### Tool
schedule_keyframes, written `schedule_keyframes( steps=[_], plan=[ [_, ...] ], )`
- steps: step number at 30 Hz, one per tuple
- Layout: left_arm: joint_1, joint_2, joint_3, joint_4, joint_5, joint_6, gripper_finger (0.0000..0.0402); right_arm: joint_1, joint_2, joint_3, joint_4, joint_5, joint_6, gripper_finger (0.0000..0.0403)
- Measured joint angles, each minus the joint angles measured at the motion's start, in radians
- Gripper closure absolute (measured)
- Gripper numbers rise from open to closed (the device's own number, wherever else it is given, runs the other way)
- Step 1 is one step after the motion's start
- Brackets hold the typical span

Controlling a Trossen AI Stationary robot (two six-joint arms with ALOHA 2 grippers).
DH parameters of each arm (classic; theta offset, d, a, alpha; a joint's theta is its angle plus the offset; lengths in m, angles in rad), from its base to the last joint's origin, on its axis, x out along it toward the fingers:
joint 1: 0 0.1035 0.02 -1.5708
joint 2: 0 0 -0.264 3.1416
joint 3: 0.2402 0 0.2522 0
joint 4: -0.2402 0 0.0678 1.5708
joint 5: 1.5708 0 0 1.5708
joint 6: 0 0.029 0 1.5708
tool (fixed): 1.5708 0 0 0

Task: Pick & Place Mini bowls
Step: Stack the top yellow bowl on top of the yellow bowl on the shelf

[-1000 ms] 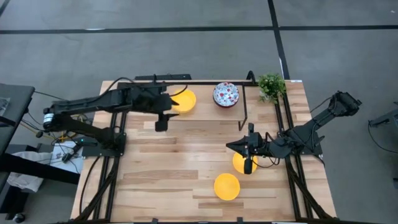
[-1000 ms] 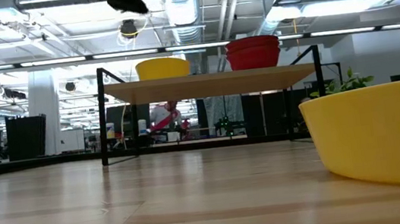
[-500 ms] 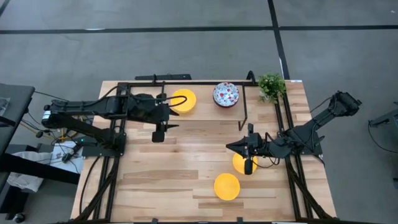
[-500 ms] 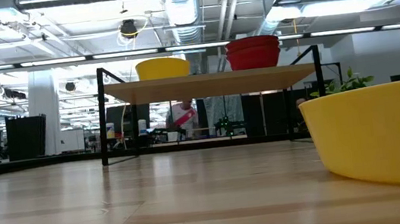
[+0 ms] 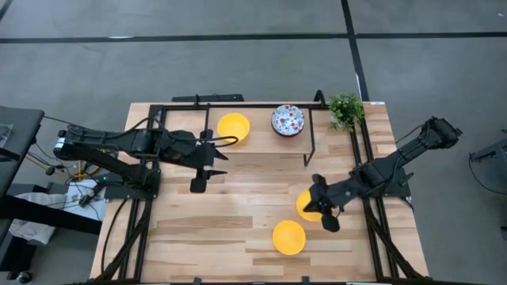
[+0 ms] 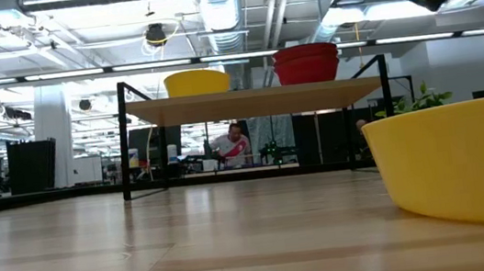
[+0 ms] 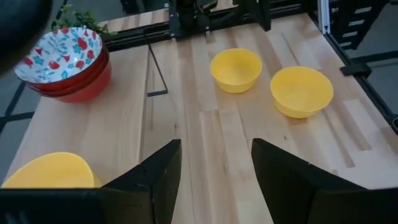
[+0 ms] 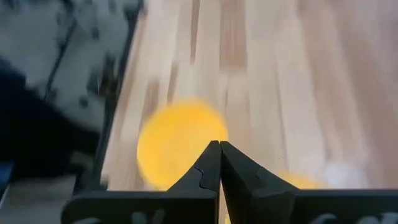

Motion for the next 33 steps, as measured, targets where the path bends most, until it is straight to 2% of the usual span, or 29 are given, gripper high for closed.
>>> schedule_keyframes(
  steps=[2,5,15,19,25,29,33],
  plan=[
    [-0.001,0.0,0.0,0.0,-0.01,-0.012,0.0207,-0.002,0.0,0.0,-0.073,-0.049,0.024,0.0403],
    [0.0,0.0,-0.001,0.004,-0.018,-0.012,0.0207,-0.001,0.0,0.0,-0.124,-0.069,0.051,0.0403],
    [-0.01,0.001,-0.058,0.016,-0.013,-0.026,0.0207,-0.001,0.0,0.0,-0.134,-0.078,0.051,0.0403],
    [-0.049,0.001,-0.078,0.054,0.002,-0.075,0.0207,-0.001,0.0,0.0,-0.139,-0.09,0.05,0.0403],
    [-0.135,0.001,-0.113,0.142,0.016,-0.227,0.0207,-0.001,0.0,0.0,-0.176,-0.13,0.049,0.0403],
    [-0.197,0.001,-0.138,0.2,0.014,-0.248,0.0207,-0.001,0.0,0.0,-0.239,-0.15,0.065,0.0403],
    [-0.218,0.001,-0.141,0.246,-0.036,-0.251,0.0207,-0.001,0.0,0.0,-0.241,-0.158,0.074,0.0403]
  ],
)
